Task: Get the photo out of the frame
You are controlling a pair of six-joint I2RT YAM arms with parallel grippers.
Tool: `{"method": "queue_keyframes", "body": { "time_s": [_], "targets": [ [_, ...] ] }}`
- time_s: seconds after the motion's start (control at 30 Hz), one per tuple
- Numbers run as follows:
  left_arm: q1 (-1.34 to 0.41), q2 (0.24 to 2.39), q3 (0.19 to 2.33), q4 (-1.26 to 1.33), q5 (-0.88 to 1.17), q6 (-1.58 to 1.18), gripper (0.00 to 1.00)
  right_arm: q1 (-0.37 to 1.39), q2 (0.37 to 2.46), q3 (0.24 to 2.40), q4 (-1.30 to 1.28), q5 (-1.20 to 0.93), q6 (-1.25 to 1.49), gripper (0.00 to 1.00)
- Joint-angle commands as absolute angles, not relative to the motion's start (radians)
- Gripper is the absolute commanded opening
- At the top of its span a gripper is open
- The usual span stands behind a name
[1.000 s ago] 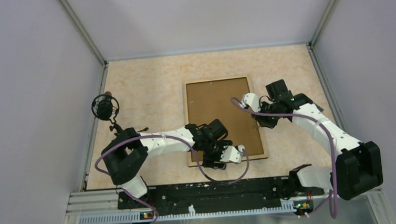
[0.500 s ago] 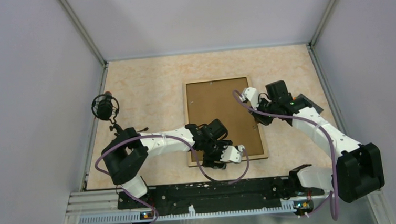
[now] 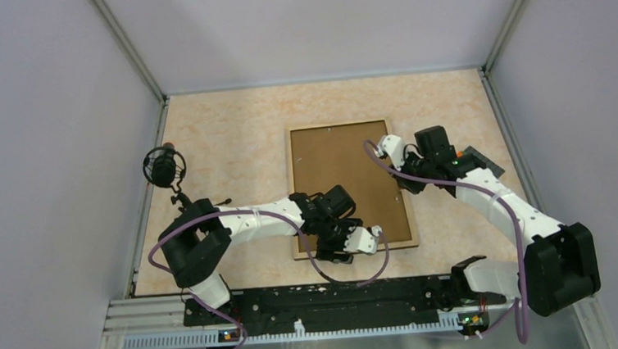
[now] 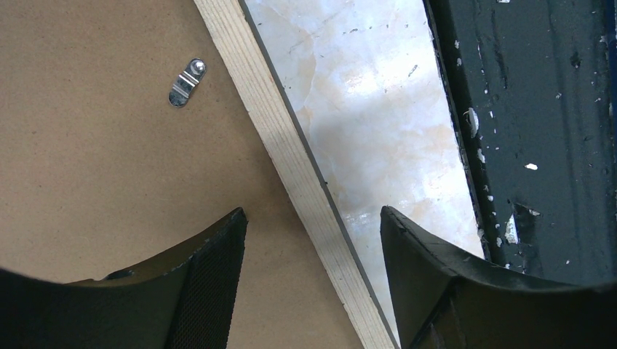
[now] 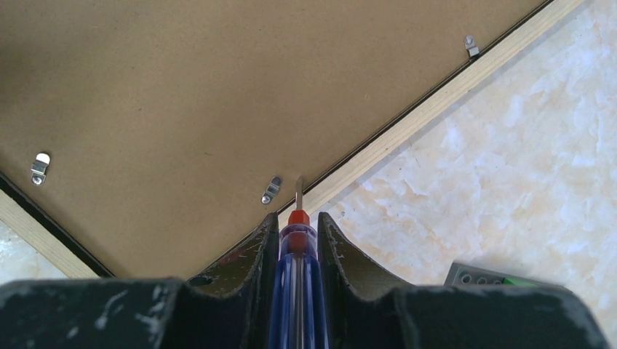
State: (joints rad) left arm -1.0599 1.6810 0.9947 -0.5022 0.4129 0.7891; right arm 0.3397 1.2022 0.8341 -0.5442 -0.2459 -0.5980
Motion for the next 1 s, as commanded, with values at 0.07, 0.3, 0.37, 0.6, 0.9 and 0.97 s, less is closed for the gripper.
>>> {"method": "queue_keyframes", "body": {
  "time_s": [0.07,0.3,0.37,0.6,0.9,0.97],
  "targets": [
    [-1.063,1.759,0.956,-0.593,0.446,0.786,0.72,0.348,1.231,0.812,-0.694,-0.277,-0.615,0.00],
    [-1.062,1.764,0.959,-0.594,0.449,0.781,0.72,0.348,1.245,0.831,-0.743,-0.374,-0.611,0.00],
    [-1.062,1.764,0.959,-0.595,0.445,0.781,0.72,0.348,1.253,0.839,-0.758,-0.391,-0.613,0.00],
    [-1.061,1.756,0.955,-0.595,0.443,0.781,0.72,0.348,1.234,0.854,-0.798,-0.400,-0.613,0.00],
    [-1.060,1.760,0.957,-0.594,0.443,0.781,0.72,0.348,1.232,0.848,-0.836,-0.414,-0.620,0.00],
    [-1.060,1.758,0.953,-0.592,0.438,0.779,0.72,0.348,1.225,0.855,-0.834,-0.413,-0.613,0.00]
  ]
}}
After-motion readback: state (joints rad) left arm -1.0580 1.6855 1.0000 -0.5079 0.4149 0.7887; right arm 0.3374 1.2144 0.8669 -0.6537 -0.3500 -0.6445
